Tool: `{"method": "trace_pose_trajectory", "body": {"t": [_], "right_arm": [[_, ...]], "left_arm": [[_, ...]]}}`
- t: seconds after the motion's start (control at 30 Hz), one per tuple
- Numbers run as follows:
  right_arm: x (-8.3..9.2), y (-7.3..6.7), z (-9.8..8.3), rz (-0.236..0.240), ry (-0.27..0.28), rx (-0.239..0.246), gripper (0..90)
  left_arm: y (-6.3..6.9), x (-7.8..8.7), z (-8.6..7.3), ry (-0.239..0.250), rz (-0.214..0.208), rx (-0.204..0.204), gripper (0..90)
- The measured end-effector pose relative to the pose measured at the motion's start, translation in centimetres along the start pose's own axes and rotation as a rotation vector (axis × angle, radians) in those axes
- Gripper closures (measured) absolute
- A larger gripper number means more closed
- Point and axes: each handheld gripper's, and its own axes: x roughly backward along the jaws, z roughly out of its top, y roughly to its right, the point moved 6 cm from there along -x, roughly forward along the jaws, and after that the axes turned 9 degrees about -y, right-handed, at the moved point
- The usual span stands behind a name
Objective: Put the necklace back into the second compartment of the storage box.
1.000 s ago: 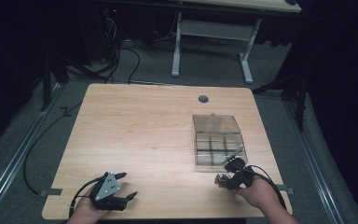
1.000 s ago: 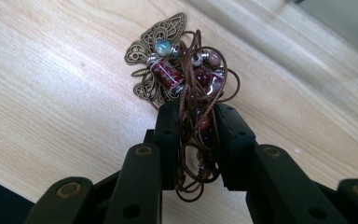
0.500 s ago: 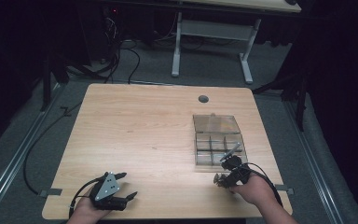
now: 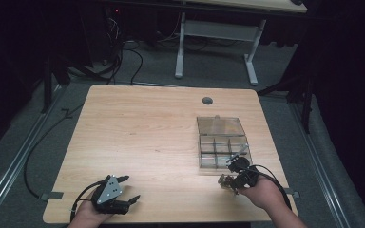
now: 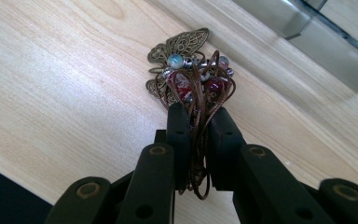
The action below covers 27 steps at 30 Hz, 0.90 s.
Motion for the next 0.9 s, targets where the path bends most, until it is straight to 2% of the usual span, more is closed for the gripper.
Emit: {"method": "trace_pose_trajectory", "body": {"t": [0.1,0.13,0.17,0.27,0.3,0.33,0.43,0.9], "right_arm": [[0.4,0.0,-0.2,0.005,0.003,0.005,81.4],[0.7,-0.2,-0.3,0.009,-0.007,-0.025,81.4],[0.8,0.0,-0.3,0.002,0.006,0.004,81.4],[1.4,0.2,-0.4,-0.003,0.008,0.016,81.4],[1.7,0.0,-0.5,0.001,-0.001,-0.019,81.4],[2.0,0.2,-0.5,-0.009,0.011,0.011,81.4],[2.5,0.3,-0.5,-0.009,0.017,0.018,81.4],[5.3,0.9,0.1,-0.013,0.031,0.010,81.3]], "left_arm": [[0.0,0.0,0.0,0.001,0.000,0.000,23.1],[0.0,0.0,0.0,0.002,0.000,0.001,23.1],[0.0,0.0,0.0,0.002,0.000,0.001,23.1],[0.0,0.0,0.0,0.002,0.000,0.001,23.1],[0.0,0.0,0.0,0.002,0.000,0.001,23.1],[0.0,0.0,0.0,0.001,0.000,0.001,23.1],[0.0,0.0,0.0,0.002,0.000,0.001,23.1],[0.0,0.0,0.0,-0.001,-0.001,0.001,23.1]]}}
